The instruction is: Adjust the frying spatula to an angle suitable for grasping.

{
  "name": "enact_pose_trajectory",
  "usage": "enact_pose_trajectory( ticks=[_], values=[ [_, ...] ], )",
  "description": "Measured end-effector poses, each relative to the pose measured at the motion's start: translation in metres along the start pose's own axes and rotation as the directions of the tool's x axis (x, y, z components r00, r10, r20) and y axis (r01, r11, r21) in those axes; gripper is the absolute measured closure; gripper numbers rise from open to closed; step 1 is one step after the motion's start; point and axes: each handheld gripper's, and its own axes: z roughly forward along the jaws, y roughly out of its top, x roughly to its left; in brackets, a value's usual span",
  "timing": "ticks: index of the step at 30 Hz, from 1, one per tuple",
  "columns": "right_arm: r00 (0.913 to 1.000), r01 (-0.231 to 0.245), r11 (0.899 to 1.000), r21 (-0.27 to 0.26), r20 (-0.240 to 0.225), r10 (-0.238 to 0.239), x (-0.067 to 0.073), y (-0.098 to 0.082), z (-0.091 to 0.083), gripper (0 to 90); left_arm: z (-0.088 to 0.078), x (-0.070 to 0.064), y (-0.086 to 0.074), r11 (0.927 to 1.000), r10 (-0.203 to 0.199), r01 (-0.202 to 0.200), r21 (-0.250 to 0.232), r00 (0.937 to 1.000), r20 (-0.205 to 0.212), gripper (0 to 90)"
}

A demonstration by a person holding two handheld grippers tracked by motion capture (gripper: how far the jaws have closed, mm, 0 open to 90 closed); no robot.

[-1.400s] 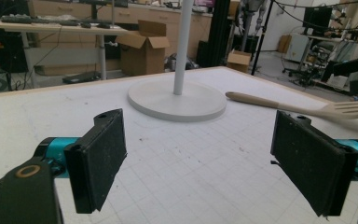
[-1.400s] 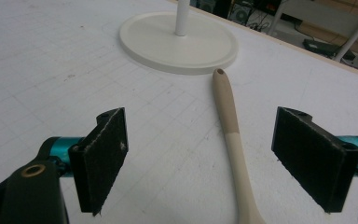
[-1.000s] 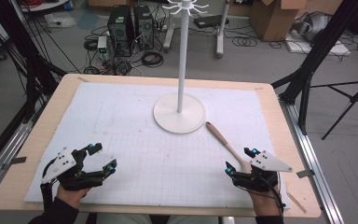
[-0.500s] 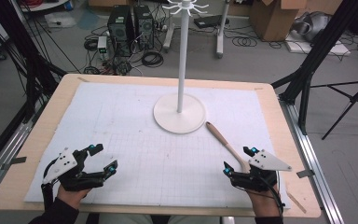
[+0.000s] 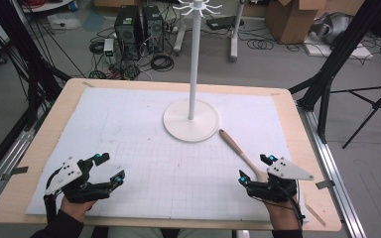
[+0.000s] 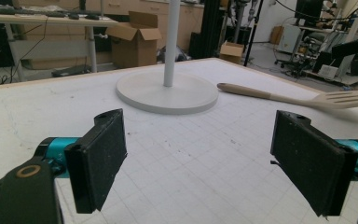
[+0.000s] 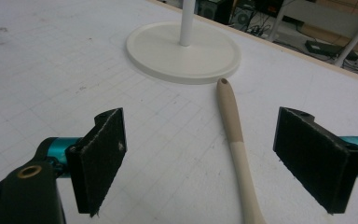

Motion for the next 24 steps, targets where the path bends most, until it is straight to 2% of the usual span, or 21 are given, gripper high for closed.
enact_pose_trajectory(
  ticks=[4, 5, 6, 7, 12, 24],
  values=[
    [0.9993, -0.031, 1.0, -0.001, 0.024, 0.031, -0.015, 0.004, -0.011, 16.4, 0.001, 0.001, 0.0, 1.0, -0.003, 0.003, 0.004, 1.0, 0.003, 18.4],
    [0.9993, -0.031, 1.0, -0.001, 0.024, 0.031, -0.015, 0.004, -0.011, 16.4, 0.001, 0.001, -0.001, 1.0, -0.005, 0.005, 0.002, 1.0, 0.002, 18.4],
    [0.9977, -0.054, 0.998, 0.013, 0.041, 0.053, -0.024, 0.004, -0.016, 16.5, 0.002, 0.001, -0.001, 1.0, -0.004, 0.004, 0.007, 1.0, 0.004, 18.5],
    [0.9971, -0.061, 0.998, 0.022, 0.047, 0.06, -0.027, 0.003, -0.017, 16.4, 0.003, 0.001, -0.001, 1.0, -0.005, 0.005, 0.008, 1.0, 0.006, 18.5],
    [0.9945, -0.083, 0.996, 0.037, 0.068, 0.08, -0.036, -0.001, -0.022, 16.7, 0.003, 0.001, -0.001, 0.9999, -0.003, 0.003, 0.012, 1.0, 0.008, 18.6],
    [0.994, -0.088, 0.994, 0.065, 0.071, 0.083, -0.039, -0.005, -0.017, 17.4, 0.003, 0.001, -0.001, 0.9999, -0.006, 0.006, 0.013, 1.0, 0.007, 18.7]
  ],
)
